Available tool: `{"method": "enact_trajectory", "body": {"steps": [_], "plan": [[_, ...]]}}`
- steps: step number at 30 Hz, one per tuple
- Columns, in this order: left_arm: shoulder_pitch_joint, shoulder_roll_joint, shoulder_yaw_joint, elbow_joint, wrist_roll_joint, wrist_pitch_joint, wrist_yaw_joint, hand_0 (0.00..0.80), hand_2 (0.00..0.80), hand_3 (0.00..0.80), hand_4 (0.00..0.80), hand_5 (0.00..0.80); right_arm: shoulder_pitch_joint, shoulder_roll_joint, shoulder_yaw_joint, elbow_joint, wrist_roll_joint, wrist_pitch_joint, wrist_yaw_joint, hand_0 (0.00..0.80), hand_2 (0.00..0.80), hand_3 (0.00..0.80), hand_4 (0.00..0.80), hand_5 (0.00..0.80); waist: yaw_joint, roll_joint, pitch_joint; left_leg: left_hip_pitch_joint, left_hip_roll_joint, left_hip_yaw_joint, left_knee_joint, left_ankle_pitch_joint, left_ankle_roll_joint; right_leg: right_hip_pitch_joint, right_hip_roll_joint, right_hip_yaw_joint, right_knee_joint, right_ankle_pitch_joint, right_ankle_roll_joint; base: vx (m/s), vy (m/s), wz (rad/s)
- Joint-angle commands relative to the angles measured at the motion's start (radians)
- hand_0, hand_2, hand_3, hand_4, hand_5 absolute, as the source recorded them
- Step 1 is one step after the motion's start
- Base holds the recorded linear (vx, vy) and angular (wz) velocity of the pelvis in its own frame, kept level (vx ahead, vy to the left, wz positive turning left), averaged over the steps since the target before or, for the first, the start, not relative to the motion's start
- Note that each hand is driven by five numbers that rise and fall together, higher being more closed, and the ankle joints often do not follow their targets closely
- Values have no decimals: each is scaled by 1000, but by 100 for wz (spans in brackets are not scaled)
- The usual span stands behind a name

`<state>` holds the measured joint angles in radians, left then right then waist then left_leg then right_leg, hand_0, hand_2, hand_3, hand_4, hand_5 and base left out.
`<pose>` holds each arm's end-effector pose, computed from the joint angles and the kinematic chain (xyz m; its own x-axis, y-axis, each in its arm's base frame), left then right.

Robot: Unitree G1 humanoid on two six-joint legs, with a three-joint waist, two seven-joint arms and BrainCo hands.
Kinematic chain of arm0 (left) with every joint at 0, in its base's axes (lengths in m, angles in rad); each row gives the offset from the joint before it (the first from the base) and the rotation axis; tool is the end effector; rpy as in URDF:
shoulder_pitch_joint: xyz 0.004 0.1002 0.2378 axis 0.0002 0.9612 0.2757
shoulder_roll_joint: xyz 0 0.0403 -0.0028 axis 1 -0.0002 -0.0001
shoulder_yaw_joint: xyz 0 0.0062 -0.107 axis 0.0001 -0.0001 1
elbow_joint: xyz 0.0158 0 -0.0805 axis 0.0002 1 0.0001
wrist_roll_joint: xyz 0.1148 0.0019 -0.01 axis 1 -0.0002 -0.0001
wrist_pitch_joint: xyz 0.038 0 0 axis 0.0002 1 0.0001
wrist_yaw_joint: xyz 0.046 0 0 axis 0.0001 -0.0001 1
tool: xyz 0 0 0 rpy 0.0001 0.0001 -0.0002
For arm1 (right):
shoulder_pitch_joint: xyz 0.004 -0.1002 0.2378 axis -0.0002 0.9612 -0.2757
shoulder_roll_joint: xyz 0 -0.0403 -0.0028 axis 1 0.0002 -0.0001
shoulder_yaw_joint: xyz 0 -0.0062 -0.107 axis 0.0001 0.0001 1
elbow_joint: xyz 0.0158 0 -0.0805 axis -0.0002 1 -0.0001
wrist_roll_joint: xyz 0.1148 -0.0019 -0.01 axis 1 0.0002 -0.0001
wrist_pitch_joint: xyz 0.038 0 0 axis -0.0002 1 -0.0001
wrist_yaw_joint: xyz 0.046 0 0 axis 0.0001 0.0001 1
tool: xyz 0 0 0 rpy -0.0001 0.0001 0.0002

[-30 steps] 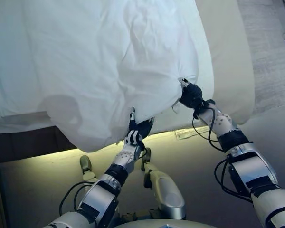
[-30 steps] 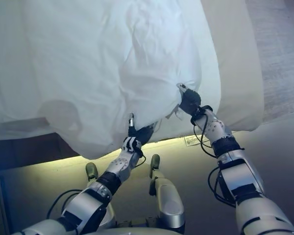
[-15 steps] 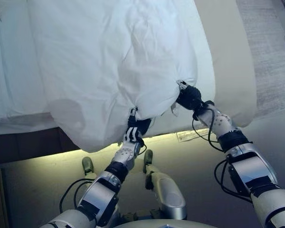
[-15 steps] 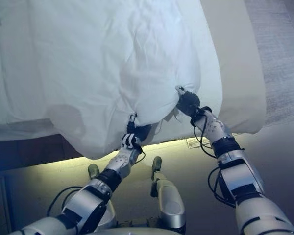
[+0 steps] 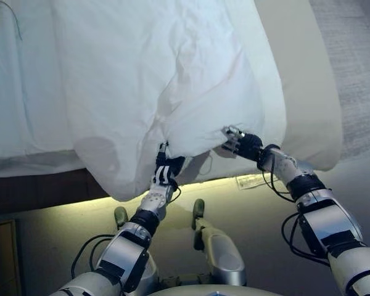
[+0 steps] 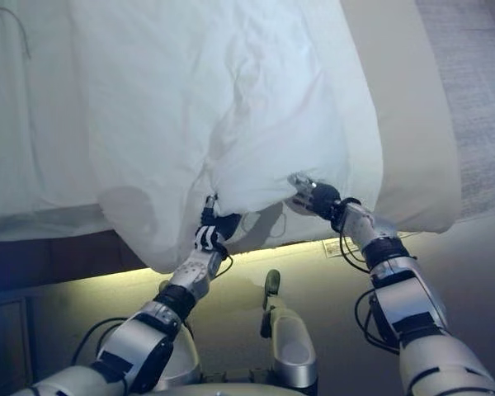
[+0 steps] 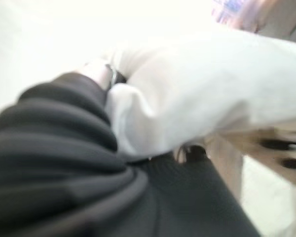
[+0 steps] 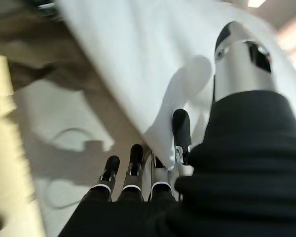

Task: Make the bed neatly

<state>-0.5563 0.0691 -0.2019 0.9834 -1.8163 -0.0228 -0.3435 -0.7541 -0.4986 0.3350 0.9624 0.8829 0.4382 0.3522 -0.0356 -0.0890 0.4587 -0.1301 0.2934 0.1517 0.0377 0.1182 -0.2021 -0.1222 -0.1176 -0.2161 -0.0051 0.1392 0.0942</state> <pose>0.2931 0.1189 -0.0127 0.9804 -0.1556 -0.1210 -0.1209 0.0105 -0.9926 0.3318 -0.2292 0.0610 0.7750 0.3676 -0.5140 -0.1683 0.9041 0.3929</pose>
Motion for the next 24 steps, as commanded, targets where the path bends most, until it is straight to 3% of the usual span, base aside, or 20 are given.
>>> {"method": "enact_trajectory", "body": {"steps": [1, 4, 8, 17, 24], "plan": [[-16, 156, 137, 79, 61, 56, -57, 800, 800, 800, 800, 800, 1, -87, 8, 73, -56, -19, 92, 0, 0, 0, 0, 0, 49, -42, -24, 21, 26, -34, 21, -14, -6, 1, -66, -31, 68, -59, 53, 20, 29, 16], [-22, 239, 213, 175, 122, 107, -106, 800, 800, 800, 800, 800, 33, -79, -15, 155, -116, -43, 132, 0, 0, 0, 0, 0, 63, -28, -29, 17, 17, -52, 19, -16, -2, 2, -75, -40, 76, -69, 53, 24, 49, 14], [1, 304, 251, 240, 219, 150, -192, 800, 800, 800, 800, 800, 72, -63, -47, 222, -138, -83, 169, 0, 0, 0, 0, 0, 80, -1, -31, 11, -4, -73, 21, -23, 6, -3, -93, -49, 90, -77, 55, -3, 90, 13], [112, 363, 277, 252, 360, 124, -215, 800, 800, 800, 800, 800, 120, -64, -88, 245, -166, -142, 149, 0, 0, 0, 0, 0, 110, 84, -57, 22, -62, -101, -7, -28, 27, 11, -137, -63, 94, -86, 66, -12, 149, 11], [226, 412, 312, 230, 452, 100, -193, 800, 800, 800, 800, 800, 159, -69, -94, 202, -156, -148, 124, 0, 0, 0, 0, 0, 138, 110, -113, 71, -86, -101, -48, -23, 34, 71, -159, -95, 70, -85, 75, 45, 75, 14]]}}
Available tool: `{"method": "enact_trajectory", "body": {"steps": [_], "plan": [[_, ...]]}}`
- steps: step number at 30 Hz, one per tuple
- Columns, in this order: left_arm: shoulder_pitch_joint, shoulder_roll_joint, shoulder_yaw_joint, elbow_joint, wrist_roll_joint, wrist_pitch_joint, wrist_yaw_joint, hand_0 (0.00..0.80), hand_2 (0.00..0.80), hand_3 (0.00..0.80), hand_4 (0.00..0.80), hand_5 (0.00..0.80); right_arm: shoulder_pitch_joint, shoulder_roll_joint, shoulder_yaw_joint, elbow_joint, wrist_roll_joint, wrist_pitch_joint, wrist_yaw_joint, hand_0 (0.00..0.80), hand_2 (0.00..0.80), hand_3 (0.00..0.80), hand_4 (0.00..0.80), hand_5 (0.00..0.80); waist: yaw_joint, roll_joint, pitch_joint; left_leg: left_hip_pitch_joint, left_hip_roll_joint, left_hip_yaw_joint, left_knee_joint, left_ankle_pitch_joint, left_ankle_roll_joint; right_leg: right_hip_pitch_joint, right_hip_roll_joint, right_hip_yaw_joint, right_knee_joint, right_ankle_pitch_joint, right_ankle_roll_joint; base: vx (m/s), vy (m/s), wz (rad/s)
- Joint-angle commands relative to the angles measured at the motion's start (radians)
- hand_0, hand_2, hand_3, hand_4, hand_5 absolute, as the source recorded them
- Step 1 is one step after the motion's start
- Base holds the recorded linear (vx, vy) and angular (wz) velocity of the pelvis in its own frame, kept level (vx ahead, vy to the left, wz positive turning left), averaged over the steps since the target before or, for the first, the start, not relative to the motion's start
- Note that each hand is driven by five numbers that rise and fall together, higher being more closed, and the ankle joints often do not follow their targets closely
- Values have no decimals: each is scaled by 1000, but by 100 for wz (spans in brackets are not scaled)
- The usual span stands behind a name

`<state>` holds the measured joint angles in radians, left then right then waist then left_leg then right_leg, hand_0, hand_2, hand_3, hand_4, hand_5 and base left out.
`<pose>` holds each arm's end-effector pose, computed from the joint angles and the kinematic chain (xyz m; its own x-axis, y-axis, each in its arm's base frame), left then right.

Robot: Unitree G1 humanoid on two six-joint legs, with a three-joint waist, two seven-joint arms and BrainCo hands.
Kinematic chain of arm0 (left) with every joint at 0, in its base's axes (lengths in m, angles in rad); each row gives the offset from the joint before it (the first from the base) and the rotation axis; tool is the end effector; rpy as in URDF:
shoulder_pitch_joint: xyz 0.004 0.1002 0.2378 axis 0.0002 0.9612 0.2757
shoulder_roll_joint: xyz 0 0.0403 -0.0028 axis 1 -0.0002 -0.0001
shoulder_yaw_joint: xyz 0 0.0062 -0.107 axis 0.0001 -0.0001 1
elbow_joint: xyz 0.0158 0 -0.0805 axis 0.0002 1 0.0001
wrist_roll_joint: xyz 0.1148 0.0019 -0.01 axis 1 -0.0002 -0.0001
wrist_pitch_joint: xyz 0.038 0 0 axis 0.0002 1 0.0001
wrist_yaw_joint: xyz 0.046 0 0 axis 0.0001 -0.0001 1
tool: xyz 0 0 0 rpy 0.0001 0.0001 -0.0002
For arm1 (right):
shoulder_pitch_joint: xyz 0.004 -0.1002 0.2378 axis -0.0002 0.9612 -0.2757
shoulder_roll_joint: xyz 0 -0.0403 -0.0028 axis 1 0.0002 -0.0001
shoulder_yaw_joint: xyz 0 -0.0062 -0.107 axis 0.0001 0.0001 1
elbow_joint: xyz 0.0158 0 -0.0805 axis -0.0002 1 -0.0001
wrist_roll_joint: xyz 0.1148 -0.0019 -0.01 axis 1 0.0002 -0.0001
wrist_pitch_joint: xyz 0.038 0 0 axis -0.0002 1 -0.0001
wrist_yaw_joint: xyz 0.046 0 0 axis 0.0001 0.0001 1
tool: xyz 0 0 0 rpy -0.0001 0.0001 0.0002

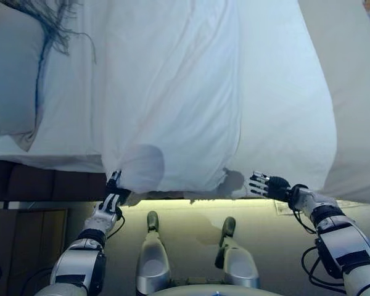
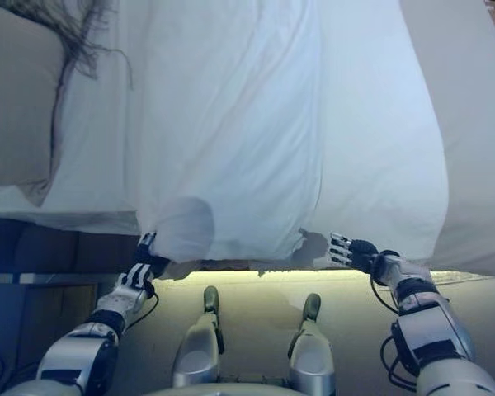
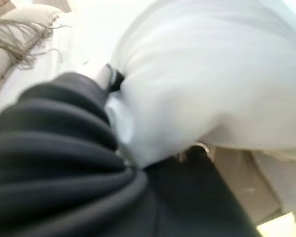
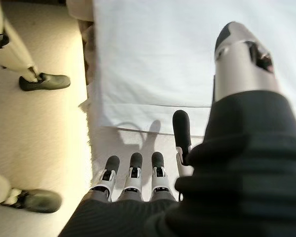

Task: Make the bed neatly

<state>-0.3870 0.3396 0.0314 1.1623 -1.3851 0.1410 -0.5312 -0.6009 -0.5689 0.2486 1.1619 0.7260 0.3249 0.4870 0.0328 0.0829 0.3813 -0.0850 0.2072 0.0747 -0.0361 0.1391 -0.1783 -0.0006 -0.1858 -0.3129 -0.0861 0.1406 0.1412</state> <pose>0.2282 0.2526 -0.0580 0.9521 -0.0732 -0.2967 -0.2486 0.3794 -0.8912 0.2769 -0.2971 0.0098 0.7261 0.2200 -0.6515 -0.0074 0.9499 0.3126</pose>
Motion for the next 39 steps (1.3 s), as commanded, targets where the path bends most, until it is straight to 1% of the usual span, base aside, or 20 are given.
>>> {"method": "enact_trajectory", "body": {"steps": [1, 6, 8, 11, 12, 16, 19, 20, 21, 23, 26, 29, 33, 34, 39], "plan": [[68, 147, 84, 48, 28, -68, 0, 800, 800, 800, 800, 800, 12, 3, -9, -1, 1, -35, -13, 0, 0, 0, 0, 0, 72, -60, -42, 32, -1, -24, 22, -43, 11, -43, -93, -2, 149, -86, 29, 84, 43, 6], [180, 189, 149, 30, 114, -69, 21, 800, 800, 800, 800, 800, 59, 19, -18, -24, 7, -24, -43, 0, 0, 0, 0, 0, 106, -41, -92, 70, -12, -26, 9, -40, 15, 11, -101, -31, 140, -96, 26, 96, 44, 14], [226, 219, 184, 28, 128, -61, 30, 800, 800, 800, 800, 800, 82, 20, -20, -40, 8, -14, -57, 0, 0, 0, 0, 0, 117, -32, -109, 86, -14, -28, 6, -41, 15, 34, -101, -42, 138, -104, 22, 119, 69, 14], [267, 257, 231, 32, 147, -45, 38, 800, 800, 800, 800, 800, 111, 23, -23, -53, 11, -17, -74, 0, 0, 0, 0, 0, 126, -24, -119, 99, -15, -32, 7, -43, 16, 54, -102, -53, 139, -113, 18, 83, 75, 14], [285, 280, 253, 35, 161, -38, 38, 800, 800, 800, 800, 800, 123, 22, -24, -57, 16, -19, -86, 0, 0, 0, 0, 0, 132, -21, -123, 103, -17, -34, 8, -44, 16, 63, -103, -59, 139, -116, 17, 77, 89, 4], [308, 354, 307, 38, 178, -29, 69, 800, 800, 800, 800, 800, 162, 7, -30, -65, 21, -23, -86, 0, 0, 0, 0, 0, 138, -18, -136, 116, -20, -35, 4, -46, 18, 82, -105, -69, 132, -118, 20, 51, 99, 2], [304, 408, 332, 34, 176, -39, 131, 800, 800, 800, 800, 800, 187, -8, -37, -48, 24, -29, -72, 0, 0, 0, 0, 0, 144, -18, -150, 124, -23, -36, -3, -47, 21, 93, -107, -76, 122, -114, 26, 26, 61, 1], [303, 416, 334, 37, 177, -38, 137, 800, 800, 800, 800, 800, 190, -9, -39, -46, 24, -32, -69, 0, 0, 0, 0, 0, 144, -18, -151, 126, -23, -36, -4, -47, 21, 95, -107, -77, 120, -113, 26, 31, 39, 1], [297, 455, 354, 77, 182, -58, 142, 800, 800, 800, 800, 800, 208, -14, -43, -29, 24, -47, -51, 0, 0, 0, 0, 0, 145, -18, -161, 129, -24, -35, -5, -49, 22, 101, -108, -80, 114, -112, 30, 31, 31, 1], [287, 493, 372, 119, 197, -64, 124, 800, 800, 800, 800, 800, 218, -14, -49, -9, 24, -60, -37, 0, 0, 0, 0, 0, 145, -20, -174, 132, -25, -33, -5, -53, 23, 109, -108, -84, 107, -111, 32, 20, 14, 1], [284, 500, 370, 126, 222, -54, 95, 800, 800, 800, 800, 800, 229, -8, -55, 5, 29, -69, -33, 0, 0, 0, 0, 0, 151, -22, -187, 138, -26, -33, -7, -57, 25, 120, -107, -90, 98, -109, 33, 12, -7, 0], [286, 495, 360, 121, 243, -49, 102, 800, 800, 800, 800, 800, 245, -7, -58, -6, 32, -68, -31, 0, 0, 0, 0, 0, 150, -22, -195, 139, -26, -32, -7, -58, 26, 124, -106, -91, 92, -108, 34, 10, -7, 0], [292, 456, 342, 112, 225, -37, 116, 800, 800, 800, 800, 800, 249, 8, -67, -3, 27, -67, -42, 0, 0, 0, 0, 0, 151, -23, -193, 134, -25, -35, 1, -62, 27, 123, -103, -89, 95, -114, 29, 0, 0, 0], [293, 432, 337, 106, 227, -38, 111, 800, 800, 800, 800, 800, 244, 11, -74, 5, 20, -60, -44, 0, 0, 0, 0, 0, 152, -24, -192, 133, -25, -37, 3, -63, 27, 123, -102, -88, 97, -116, 27, 0, 0, 0], [285, 363, 312, 81, 212, -44, 114, 800, 800, 800, 800, 800, 249, 11, -89, 18, 13, -57, -41, 0, 0, 0, 0, 0, 151, -31, -189, 132, -23, -40, 9, -66, 28, 126, -100, -87, 101, -118, 25, 0, 0, 0]]}}
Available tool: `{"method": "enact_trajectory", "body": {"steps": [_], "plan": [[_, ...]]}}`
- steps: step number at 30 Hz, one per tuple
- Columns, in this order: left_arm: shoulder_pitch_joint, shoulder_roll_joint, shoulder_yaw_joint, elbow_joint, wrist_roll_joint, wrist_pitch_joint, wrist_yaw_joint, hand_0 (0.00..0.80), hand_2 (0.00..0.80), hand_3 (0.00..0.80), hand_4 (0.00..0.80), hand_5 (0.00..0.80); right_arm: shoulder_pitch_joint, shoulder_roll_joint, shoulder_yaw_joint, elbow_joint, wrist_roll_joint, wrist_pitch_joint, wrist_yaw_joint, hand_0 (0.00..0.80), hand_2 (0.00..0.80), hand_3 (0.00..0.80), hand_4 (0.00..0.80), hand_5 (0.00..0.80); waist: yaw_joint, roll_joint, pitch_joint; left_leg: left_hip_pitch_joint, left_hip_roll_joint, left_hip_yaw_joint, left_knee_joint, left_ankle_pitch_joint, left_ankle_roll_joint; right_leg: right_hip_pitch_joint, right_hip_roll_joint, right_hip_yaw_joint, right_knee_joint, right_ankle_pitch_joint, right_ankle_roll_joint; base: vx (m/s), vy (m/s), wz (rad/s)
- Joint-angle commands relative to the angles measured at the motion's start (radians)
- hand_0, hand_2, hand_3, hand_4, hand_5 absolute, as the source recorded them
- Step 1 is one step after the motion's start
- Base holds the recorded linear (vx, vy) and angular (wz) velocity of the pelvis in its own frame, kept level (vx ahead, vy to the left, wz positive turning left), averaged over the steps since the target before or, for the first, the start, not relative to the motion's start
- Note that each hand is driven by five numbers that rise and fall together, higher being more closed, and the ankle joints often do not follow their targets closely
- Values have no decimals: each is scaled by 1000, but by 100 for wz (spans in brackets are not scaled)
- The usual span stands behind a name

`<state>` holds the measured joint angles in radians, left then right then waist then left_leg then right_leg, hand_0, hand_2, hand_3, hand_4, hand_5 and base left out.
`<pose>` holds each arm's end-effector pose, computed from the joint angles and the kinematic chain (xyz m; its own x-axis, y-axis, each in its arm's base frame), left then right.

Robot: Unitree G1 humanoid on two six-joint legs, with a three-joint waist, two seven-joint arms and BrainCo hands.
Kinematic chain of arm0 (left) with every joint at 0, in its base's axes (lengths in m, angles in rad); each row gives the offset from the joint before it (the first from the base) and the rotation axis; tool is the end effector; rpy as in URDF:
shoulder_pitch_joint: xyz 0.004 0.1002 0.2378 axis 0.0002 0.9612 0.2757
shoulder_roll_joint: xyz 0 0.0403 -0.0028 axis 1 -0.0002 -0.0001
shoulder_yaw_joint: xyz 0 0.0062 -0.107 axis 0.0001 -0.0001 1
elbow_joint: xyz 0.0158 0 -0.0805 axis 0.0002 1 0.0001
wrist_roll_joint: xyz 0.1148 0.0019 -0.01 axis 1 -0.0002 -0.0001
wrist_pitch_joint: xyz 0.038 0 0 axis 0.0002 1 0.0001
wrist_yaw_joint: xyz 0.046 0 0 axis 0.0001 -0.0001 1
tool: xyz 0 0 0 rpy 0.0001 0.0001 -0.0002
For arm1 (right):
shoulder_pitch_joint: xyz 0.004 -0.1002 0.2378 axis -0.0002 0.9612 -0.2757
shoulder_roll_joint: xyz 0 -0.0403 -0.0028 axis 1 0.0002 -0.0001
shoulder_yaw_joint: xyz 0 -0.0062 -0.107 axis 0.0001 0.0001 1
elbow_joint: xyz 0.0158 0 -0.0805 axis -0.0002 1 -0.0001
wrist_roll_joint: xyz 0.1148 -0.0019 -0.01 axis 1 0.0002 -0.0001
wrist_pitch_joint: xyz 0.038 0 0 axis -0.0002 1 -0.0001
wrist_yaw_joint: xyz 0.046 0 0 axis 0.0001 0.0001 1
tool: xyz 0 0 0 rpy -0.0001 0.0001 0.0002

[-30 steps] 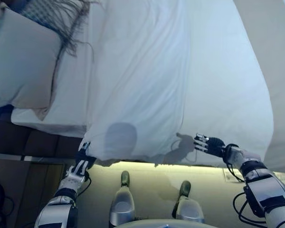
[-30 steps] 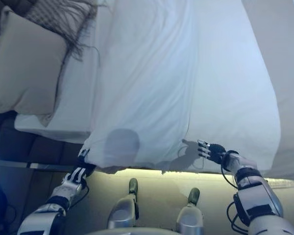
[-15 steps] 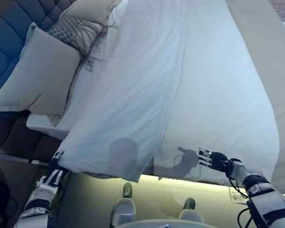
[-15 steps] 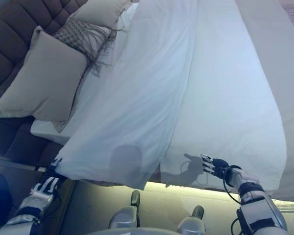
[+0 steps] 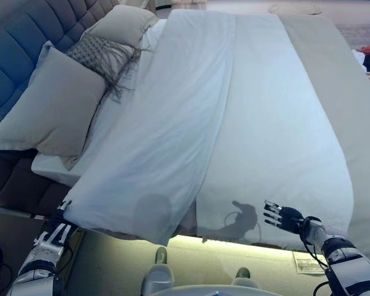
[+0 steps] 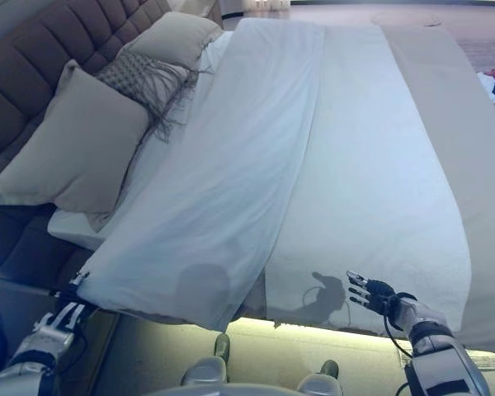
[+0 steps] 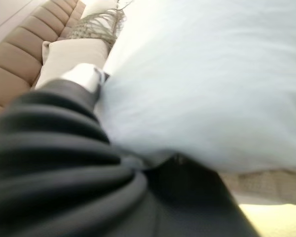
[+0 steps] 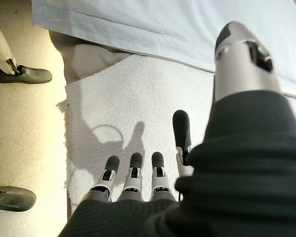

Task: Make the bed neatly

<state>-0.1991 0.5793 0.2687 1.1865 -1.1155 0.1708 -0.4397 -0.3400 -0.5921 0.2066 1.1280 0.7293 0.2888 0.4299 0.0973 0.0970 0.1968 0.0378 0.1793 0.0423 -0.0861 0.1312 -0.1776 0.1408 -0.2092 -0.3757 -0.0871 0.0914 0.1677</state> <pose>0.1513 0.3586 -0.0464 0.8188 0.2229 -0.5290 -0.5536 0.5503 -0.6251 0.2037 -0.3216 -0.0389 0.6179 0.0953 -0.7805 0.1657 0.9545 0.2478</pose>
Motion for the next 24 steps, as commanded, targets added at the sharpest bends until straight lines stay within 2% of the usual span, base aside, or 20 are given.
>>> {"method": "enact_trajectory", "body": {"steps": [1, 9, 24], "plan": [[96, 107, 66, 43, -57, -72, 30, 800, 800, 800, 800, 800, -11, 38, -50, 52, 10, -21, 15, 0, 0, 0, 0, 0, 87, -48, -5, 11, 5, -8, 56, -58, 28, -14, -75, -23, 99, -68, -2, 0, 0, 0], [83, 63, 33, 39, -60, -77, 38, 800, 800, 800, 800, 800, -10, 44, -55, 56, -7, -25, 27, 0, 0, 0, 0, 0, 84, -62, -7, 14, 16, 1, 58, -59, 26, -12, -72, -16, 96, -67, 0, 21, -3, 5], [86, 52, 38, 94, -45, -90, 42, 800, 800, 800, 800, 800, -27, 50, -40, 75, -42, -24, 43, 0, 0, 0, 0, 0, 88, -68, -8, 18, 20, 2, 54, -59, 25, -8, -74, -12, 89, -64, 1, 0, 0, 0]]}}
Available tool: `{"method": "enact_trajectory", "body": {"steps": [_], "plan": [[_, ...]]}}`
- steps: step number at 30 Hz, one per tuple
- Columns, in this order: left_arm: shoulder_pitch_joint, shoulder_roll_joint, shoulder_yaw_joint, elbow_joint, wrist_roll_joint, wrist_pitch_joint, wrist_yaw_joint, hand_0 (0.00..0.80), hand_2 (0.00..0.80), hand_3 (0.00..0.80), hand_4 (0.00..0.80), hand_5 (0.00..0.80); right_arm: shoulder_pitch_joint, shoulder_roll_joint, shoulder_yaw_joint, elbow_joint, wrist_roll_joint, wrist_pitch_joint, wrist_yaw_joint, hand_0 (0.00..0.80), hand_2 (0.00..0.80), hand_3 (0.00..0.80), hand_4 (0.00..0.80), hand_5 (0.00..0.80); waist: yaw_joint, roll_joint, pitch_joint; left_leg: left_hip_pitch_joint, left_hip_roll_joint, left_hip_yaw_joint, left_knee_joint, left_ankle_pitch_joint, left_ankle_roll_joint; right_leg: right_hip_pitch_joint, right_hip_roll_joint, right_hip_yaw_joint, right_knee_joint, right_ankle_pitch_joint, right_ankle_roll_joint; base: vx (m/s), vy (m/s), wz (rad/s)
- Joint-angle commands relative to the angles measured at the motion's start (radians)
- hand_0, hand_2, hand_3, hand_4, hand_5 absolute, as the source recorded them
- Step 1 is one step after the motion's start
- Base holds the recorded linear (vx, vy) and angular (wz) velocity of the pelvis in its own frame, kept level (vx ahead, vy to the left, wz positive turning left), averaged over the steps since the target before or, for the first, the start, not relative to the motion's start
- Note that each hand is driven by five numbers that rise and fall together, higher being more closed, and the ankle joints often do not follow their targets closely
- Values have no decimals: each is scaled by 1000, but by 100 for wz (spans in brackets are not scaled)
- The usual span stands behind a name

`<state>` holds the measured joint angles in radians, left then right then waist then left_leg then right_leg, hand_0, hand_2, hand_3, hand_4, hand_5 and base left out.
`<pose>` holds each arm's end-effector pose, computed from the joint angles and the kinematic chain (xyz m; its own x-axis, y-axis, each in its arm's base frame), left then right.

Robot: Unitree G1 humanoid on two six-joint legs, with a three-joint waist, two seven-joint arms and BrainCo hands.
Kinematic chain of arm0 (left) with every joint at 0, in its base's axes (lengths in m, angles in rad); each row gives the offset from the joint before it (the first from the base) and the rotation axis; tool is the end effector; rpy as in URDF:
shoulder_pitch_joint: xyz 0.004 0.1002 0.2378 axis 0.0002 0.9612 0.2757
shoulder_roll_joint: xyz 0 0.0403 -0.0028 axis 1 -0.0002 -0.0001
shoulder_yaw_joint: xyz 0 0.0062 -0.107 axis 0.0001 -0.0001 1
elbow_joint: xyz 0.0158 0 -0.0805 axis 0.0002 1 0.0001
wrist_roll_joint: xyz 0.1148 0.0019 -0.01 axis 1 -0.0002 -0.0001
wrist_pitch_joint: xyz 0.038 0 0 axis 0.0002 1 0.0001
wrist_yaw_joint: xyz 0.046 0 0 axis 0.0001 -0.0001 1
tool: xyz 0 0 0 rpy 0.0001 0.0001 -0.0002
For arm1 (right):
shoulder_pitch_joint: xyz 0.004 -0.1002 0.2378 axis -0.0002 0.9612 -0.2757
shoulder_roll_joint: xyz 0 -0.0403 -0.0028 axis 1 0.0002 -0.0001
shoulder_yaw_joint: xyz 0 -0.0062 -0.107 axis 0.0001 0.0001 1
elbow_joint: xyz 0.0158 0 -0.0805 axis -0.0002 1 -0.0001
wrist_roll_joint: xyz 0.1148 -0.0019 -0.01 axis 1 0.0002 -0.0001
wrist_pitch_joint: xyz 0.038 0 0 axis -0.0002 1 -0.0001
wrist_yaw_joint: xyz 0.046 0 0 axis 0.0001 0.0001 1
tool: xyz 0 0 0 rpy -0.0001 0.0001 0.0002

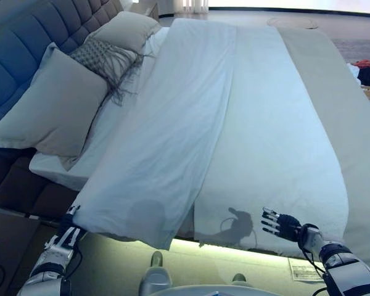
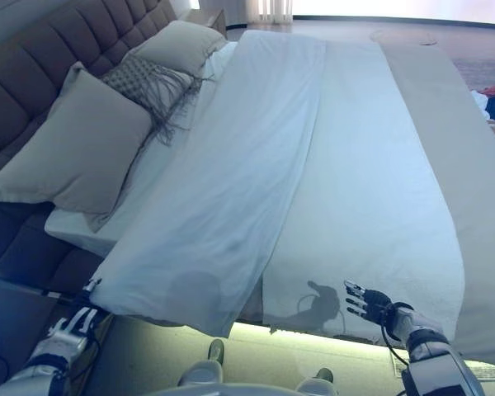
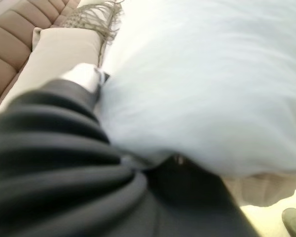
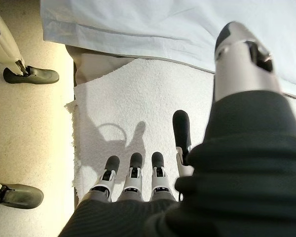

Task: Make the bed neatly

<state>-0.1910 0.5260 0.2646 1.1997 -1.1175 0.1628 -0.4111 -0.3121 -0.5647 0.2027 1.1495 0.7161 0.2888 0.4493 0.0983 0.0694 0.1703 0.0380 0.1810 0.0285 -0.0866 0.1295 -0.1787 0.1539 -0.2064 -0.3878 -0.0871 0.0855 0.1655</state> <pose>0.1477 0.3425 -0.0603 0.7919 0.2098 -0.5734 -0.5883 0.5136 -0.6246 0.1918 -0.3164 -0.0509 0.5827 0.1226 -0.8034 0.1730 0.9472 0.2701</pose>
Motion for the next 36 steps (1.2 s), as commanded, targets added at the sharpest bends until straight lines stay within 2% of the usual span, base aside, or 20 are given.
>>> {"method": "enact_trajectory", "body": {"steps": [1, 11, 15, 18, 20, 21, 22, 23, 24, 26, 27, 28, 29, 30, 31, 32, 33, 34, 35, 36], "plan": [[79, 105, 42, 88, -44, -84, 13, 800, 800, 800, 800, 800, -56, 25, -32, 57, -37, -28, 21, 0, 0, 0, 0, 0, 88, -41, 18, 18, 18, 15, 54, -58, 27, -21, -77, -1, 88, -59, 3, 0, 0, 0], [69, 71, 23, 132, -10, -85, 32, 800, 800, 800, 800, 800, -86, 62, -12, 90, -88, 13, -41, 0, 0, 0, 0, 0, 88, -52, 18, 13, 8, 22, 78, -71, 32, -20, -83, 21, 75, -48, 5, -38, 50, 0], [63, 52, -4, 110, -28, -65, 44, 800, 800, 800, 800, 800, -80, 88, -29, 109, -83, 5, -97, 0, 0, 0, 0, 0, 90, -53, 39, 0, -33, 35, 140, -112, 60, -17, -125, 44, 78, -20, 27, -70, 161, 1], [63, 44, 9, 118, -21, -42, 41, 800, 800, 800, 800, 800, -83, 110, -65, 133, -87, 1, -131, 0, 0, 0, 0, 0, 97, -51, 46, 10, -89, 43, 133, -131, 91, -25, -177, 50, 62, 71, 45, -58, 154, 0], [75, 35, 19, 112, -9, -39, 33, 800, 800, 800, 800, 800, -99, 129, -72, 138, -81, 1, -161, 0, 0, 0, 0, 0, 106, -44, 51, 27, -112, 68, 111, -128, 111, -49, -180, 30, 167, 74, 45, -137, 216, -6], [75, 33, 21, 112, -8, -39, 28, 800, 800, 800, 800, 800, -105, 132, -71, 140, -82, 2, -167, 0, 0, 0, 0, 0, 106, -42, 49, 22, -117, 74, 105, -119, 119, -62, -172, 30, 210, 66, 39, -177, 254, -9], [69, 28, 19, 119, -13, -52, 22, 800, 800, 800, 800, 800, -110, 141, -63, 144, -93, -5, -169, 0, 0, 0, 0, 0, 102, -37, 49, 19, -130, 74, 93, -112, 134, -85, -132, 46, 319, 19, 26, -182, 195, -6], [63, 20, 13, 123, -14, -63, 15, 800, 800, 800, 800, 800, -109, 149, -54, 145, -99, -15, -168, 0, 0, 0, 0, 0, 98, -36, 48, 9, -142, 66, 84, -105, 145, -108, -89, 61, 383, -18, 15, -228, 165, -6], [56, 6, -3, 119, -17, -83, 12, 800, 800, 800, 800, 800, -109, 159, -42, 144, -102, -28, -165, 0, 0, 0, 0, 0, 93, -38, 47, -5, -158, 50, 73, -94, 153, -128, -19, 79, 433, -63, 2, -251, 73, -6], [33, -16, -40, 90, -17, -114, 30, 800, 800, 800, 800, 800, -129, 165, -31, 151, -104, -38, -163, 0, 0, 0, 0, 0, 85, -55, 54, -48, -197, 25, 71, -78, 158, -134, 97, 110, 444, -111, -25, -279, 8, 4], [19, -19, -51, 77, -16, -117, 41, 800, 800, 800, 800, 800, -147, 167, -28, 159, -102, -38, -169, 0, 0, 0, 0, 0, 87, -57, 57, -79, -206, 21, 78, -69, 156, -130, 118, 116, 413, -118, -40, -245, -16, 23], [6, -19, -61, 67, -17, -120, 49, 800, 800, 800, 800, 800, -168, 170, -25, 169, -104, -37, -173, 0, 0, 0, 0, 0, 90, -59, 62, -101, -213, 19, 90, -66, 153, -123, 126, 118, 385, -129, -52, -232, -12, 29], [-16, -22, -77, 57, -14, -122, 54, 800, 800, 800, 800, 800, -198, 171, -16, 177, -102, -37, -190, 0, 0, 0, 0, 0, 102, -57, 70, -151, -215, 25, 109, -49, 134, -84, 141, 104, 303, -186, -88, -251, 16, 29], [-27, -28, -95, 52, -18, -128, 48, 800, 800, 800, 800, 800, -217, 162, -10, 182, -100, -43, -206, 0, 0, 0, 0, 0, 103, -46, 80, -204, -215, 45, 104, -12, 108, -57, 168, 117, 243, -211, -112, -292, 43, 15], [-28, -34, -110, 40, -17, -130, 41, 800, 800, 800, 800, 800, -222, 157, -6, 179, -101, -55, -223, 0, 0, 0, 0, 0, 99, -37, 94, -240, -205, 83, 103, 12, 95, -55, 181, 115, 220, -213, -126, -301, 53, 8], [-36, -32, -119, 25, -13, -125, 49, 800, 800, 800, 800, 800, -219, 152, -7, 174, -98, -70, -239, 0, 0, 0, 0, 0, 88, -30, 104, -265, -179, 157, 110, 24, 87, -57, 185, 93, 206, -212, -135, -226, 31, 8], [-43, -30, -124, 18, -12, -122, 54, 800, 800, 800, 800, 800, -215, 148, -10, 171, -93, -81, -252, 0, 0, 0, 0, 0, 78, -33, 109, -268, -170, 193, 116, 13, 76, -51, 179, 88, 201, -224, -136, -252, 15, 24], [-64, -23, -130, 17, -16, -113, 55, 800, 800, 800, 800, 800, -204, 136, -20, 170, -81, -98, -259, 0, 0, 0, 0, 0, 55, -31, 121, -282, -131, 266, 149, 27, 63, -54, 175, 64, 185, -222, -147, -185, -1, 34], [-74, -18, -134, 20, -16, -106, 52, 800, 800, 800, 800, 800, -199, 129, -25, 169, -80, -102, -254, 0, 0, 0, 0, 0, 47, -32, 126, -292, -118, 272, 176, 21, 53, -54, 175, 57, 183, -228, -153, -287, 62, 50], [-84, -14, -134, 29, -20, -98, 50, 800, 800, 800, 800, 800, -190, 118, -31, 174, -94, -105, -227, 0, 0, 0, 0, 0, 31, -40, 139, -294, -71, 231, 235, 8, 47, -81, 152, 58, 192, -226, -161, -293, 147, 41]]}}
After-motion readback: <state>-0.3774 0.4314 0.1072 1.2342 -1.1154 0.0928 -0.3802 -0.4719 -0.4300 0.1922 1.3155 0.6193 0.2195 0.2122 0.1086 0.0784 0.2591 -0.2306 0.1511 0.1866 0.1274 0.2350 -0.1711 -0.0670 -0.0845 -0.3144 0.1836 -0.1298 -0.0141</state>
